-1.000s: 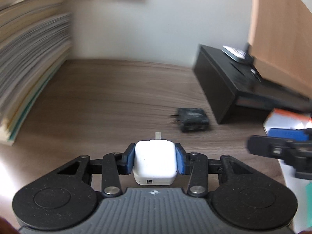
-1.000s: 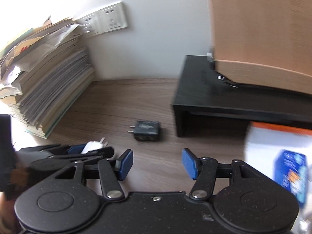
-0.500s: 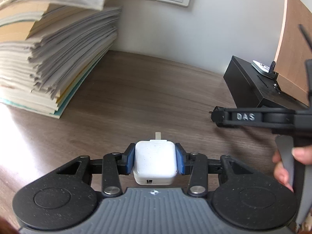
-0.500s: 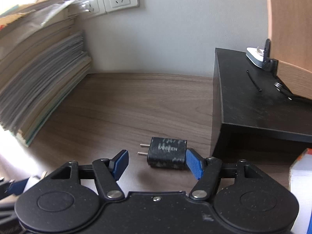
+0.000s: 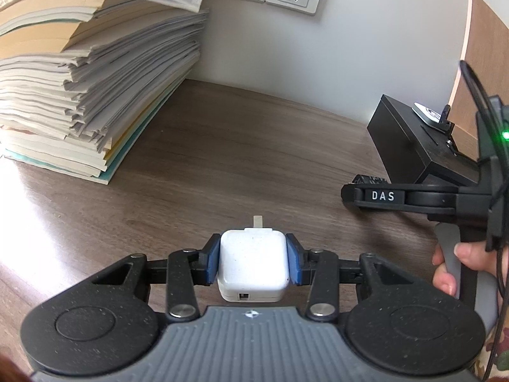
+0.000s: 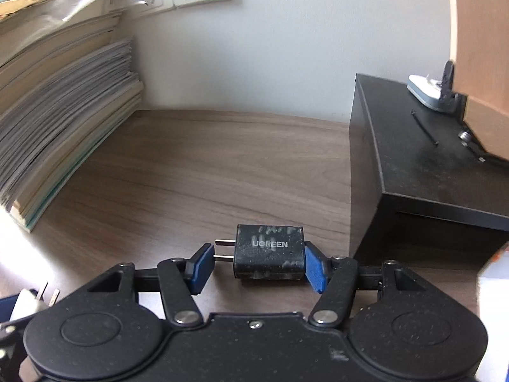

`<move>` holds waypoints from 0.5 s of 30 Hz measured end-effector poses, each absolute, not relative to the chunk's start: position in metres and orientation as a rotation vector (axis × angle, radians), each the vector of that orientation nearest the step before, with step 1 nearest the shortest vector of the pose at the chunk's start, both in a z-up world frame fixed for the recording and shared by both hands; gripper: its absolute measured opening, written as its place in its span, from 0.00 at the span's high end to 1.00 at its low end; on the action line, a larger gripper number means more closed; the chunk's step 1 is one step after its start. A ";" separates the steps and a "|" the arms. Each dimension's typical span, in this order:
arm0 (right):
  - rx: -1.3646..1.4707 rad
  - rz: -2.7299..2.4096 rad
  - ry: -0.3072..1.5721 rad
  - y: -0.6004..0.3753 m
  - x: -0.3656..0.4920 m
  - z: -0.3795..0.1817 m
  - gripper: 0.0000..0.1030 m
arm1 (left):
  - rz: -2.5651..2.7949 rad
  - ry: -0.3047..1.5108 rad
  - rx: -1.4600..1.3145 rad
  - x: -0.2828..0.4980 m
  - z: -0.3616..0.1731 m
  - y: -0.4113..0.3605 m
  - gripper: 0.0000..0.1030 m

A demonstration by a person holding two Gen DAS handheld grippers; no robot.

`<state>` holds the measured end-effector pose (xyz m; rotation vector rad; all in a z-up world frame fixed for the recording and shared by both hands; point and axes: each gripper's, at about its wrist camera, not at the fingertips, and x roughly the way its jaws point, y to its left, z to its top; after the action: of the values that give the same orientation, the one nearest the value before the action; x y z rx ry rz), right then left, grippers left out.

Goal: Organize rigid objects
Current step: 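Grasp the white cube charger with left tool while right tool grasps the black UGREEN charger, then carry the white charger with left tool while right tool carries the black charger over the box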

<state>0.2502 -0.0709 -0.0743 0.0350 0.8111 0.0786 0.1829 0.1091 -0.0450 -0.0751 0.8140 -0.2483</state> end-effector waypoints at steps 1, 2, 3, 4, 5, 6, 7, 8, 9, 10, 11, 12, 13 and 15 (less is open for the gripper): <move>0.030 0.079 0.811 -0.070 0.245 -0.071 0.30 | -0.254 0.813 -0.075 0.182 -0.044 0.109 0.59; 0.024 0.075 0.807 -0.068 0.239 -0.068 0.30 | -0.258 0.812 -0.074 0.180 -0.044 0.107 0.59; 0.025 0.072 0.804 -0.068 0.233 -0.064 0.30 | -0.263 0.810 -0.072 0.178 -0.043 0.106 0.59; 0.029 0.068 0.804 -0.069 0.226 -0.061 0.30 | -0.268 0.809 -0.070 0.176 -0.042 0.104 0.59; 0.032 0.064 0.803 -0.069 0.218 -0.057 0.30 | -0.273 0.807 -0.070 0.173 -0.040 0.102 0.59; 0.036 0.061 0.801 -0.070 0.211 -0.054 0.30 | -0.280 0.805 -0.068 0.170 -0.039 0.100 0.59; 0.038 0.056 0.799 -0.070 0.202 -0.050 0.30 | -0.288 0.804 -0.064 0.168 -0.038 0.098 0.59; 0.041 0.052 0.797 -0.071 0.192 -0.046 0.30 | -0.297 0.801 -0.066 0.164 -0.036 0.096 0.59; 0.040 0.051 0.790 -0.072 0.183 -0.042 0.30 | -0.305 0.798 -0.068 0.161 -0.035 0.094 0.59; 0.038 0.042 0.782 -0.074 0.174 -0.039 0.30 | -0.313 0.796 -0.070 0.156 -0.033 0.093 0.59; 0.043 0.030 0.776 -0.076 0.165 -0.035 0.30 | -0.323 0.795 -0.071 0.153 -0.032 0.091 0.59; 0.054 0.023 0.773 -0.080 0.157 -0.031 0.30 | -0.333 0.794 -0.072 0.149 -0.030 0.088 0.59; 0.065 0.012 0.767 -0.084 0.148 -0.028 0.30 | -0.345 0.791 -0.071 0.144 -0.028 0.085 0.59; 0.081 -0.022 0.758 -0.093 0.130 -0.021 0.30 | -0.369 0.784 -0.062 0.136 -0.023 0.077 0.59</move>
<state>0.1304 -0.0934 -0.0207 0.0807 0.7580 -0.0217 0.1357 0.0770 -0.0234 -0.0619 0.7836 -0.3692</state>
